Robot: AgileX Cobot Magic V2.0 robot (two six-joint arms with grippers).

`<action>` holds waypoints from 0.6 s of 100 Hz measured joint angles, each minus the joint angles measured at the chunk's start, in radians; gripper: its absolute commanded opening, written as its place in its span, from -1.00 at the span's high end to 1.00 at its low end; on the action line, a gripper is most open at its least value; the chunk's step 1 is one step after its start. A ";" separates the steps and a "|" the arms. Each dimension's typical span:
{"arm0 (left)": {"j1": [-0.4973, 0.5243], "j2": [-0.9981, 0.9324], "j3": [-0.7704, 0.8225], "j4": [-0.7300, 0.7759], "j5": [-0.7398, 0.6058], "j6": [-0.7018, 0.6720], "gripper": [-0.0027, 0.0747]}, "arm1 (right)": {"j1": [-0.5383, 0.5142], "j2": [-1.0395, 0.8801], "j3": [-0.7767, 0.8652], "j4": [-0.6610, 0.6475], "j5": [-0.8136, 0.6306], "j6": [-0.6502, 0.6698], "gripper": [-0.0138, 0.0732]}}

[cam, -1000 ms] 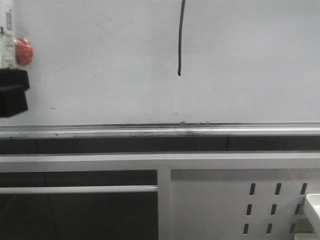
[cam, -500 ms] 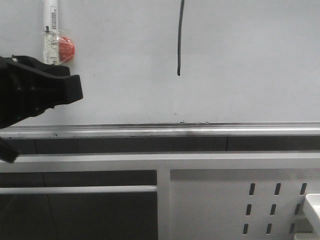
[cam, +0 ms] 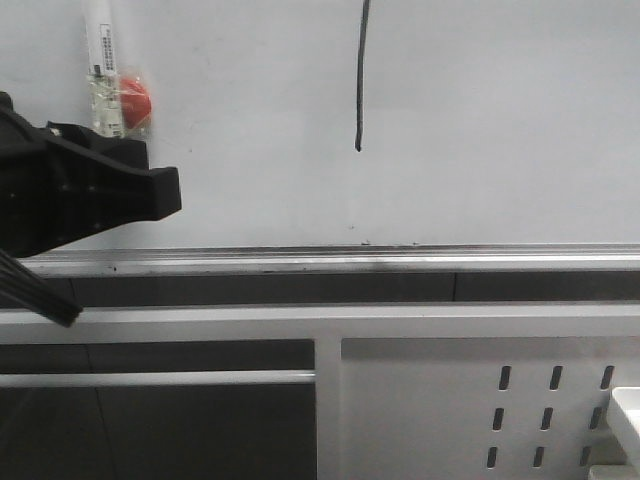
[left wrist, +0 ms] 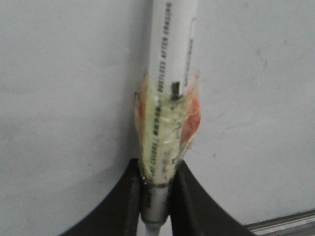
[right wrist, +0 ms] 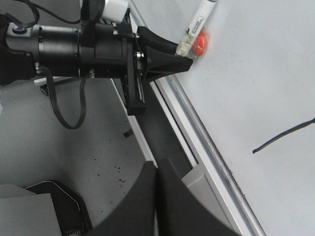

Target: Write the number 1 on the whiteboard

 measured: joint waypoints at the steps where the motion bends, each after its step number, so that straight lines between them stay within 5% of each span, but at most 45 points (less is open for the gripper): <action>1: 0.000 -0.001 0.000 0.000 0.000 0.000 0.98 | 0.000 0.000 0.000 0.000 0.000 0.000 0.82; 25: 0.002 0.001 -0.004 0.000 0.004 0.000 0.94 | 0.000 0.000 0.000 0.000 0.002 0.000 0.82; 49: 0.009 0.002 -0.009 0.021 0.013 0.000 -0.06 | 0.000 0.000 0.000 -0.004 0.002 0.000 0.82; 60: 0.009 0.004 -0.009 0.023 0.019 0.000 -0.18 | 0.000 0.000 0.000 -0.015 0.006 0.000 0.82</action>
